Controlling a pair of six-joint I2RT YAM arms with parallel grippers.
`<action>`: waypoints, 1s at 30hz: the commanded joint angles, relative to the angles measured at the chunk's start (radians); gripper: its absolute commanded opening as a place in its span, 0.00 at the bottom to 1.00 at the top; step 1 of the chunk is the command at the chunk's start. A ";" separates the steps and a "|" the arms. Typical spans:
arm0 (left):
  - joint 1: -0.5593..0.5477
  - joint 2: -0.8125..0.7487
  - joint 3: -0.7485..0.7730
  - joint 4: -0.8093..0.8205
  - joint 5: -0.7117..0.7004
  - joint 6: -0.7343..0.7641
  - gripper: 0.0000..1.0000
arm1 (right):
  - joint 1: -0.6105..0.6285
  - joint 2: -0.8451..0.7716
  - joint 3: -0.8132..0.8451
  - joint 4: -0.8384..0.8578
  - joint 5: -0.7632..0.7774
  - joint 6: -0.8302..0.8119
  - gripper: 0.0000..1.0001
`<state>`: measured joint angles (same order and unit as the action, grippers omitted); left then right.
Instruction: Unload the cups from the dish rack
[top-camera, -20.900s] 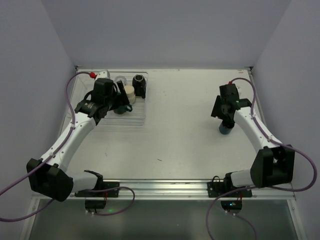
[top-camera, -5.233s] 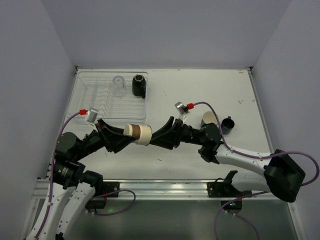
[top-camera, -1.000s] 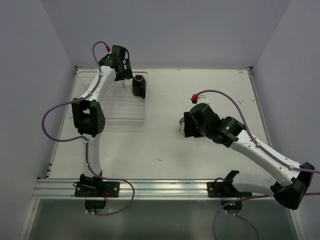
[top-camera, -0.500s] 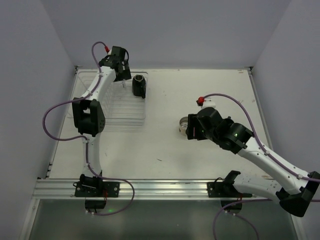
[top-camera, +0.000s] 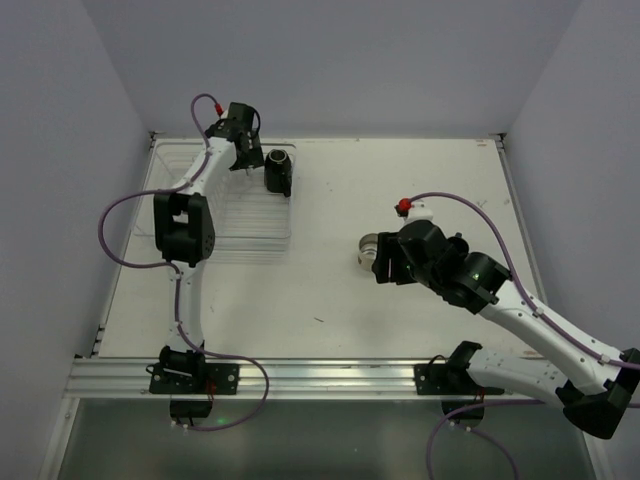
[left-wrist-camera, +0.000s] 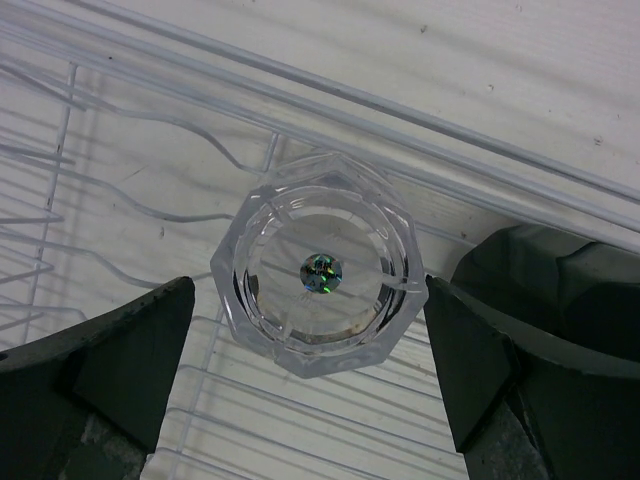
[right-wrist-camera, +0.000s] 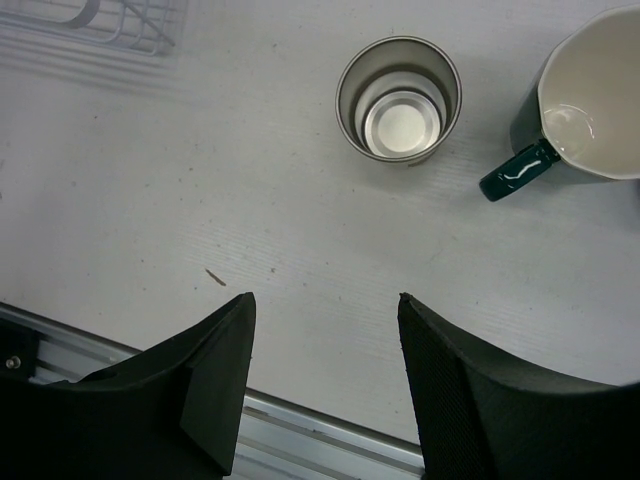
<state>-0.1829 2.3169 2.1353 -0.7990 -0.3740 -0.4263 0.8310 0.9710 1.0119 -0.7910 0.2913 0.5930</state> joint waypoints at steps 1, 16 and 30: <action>0.016 0.001 0.017 0.087 -0.023 -0.003 1.00 | 0.003 -0.018 -0.004 0.027 -0.007 0.005 0.62; 0.031 0.056 0.060 0.080 0.026 -0.008 0.46 | 0.005 -0.028 -0.016 0.050 -0.030 0.004 0.62; 0.031 -0.249 -0.144 0.096 0.050 -0.065 0.00 | 0.008 0.066 -0.001 0.108 -0.069 0.013 0.62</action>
<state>-0.1631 2.2513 2.0205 -0.7483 -0.3233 -0.4549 0.8330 1.0100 0.9928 -0.7307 0.2352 0.5949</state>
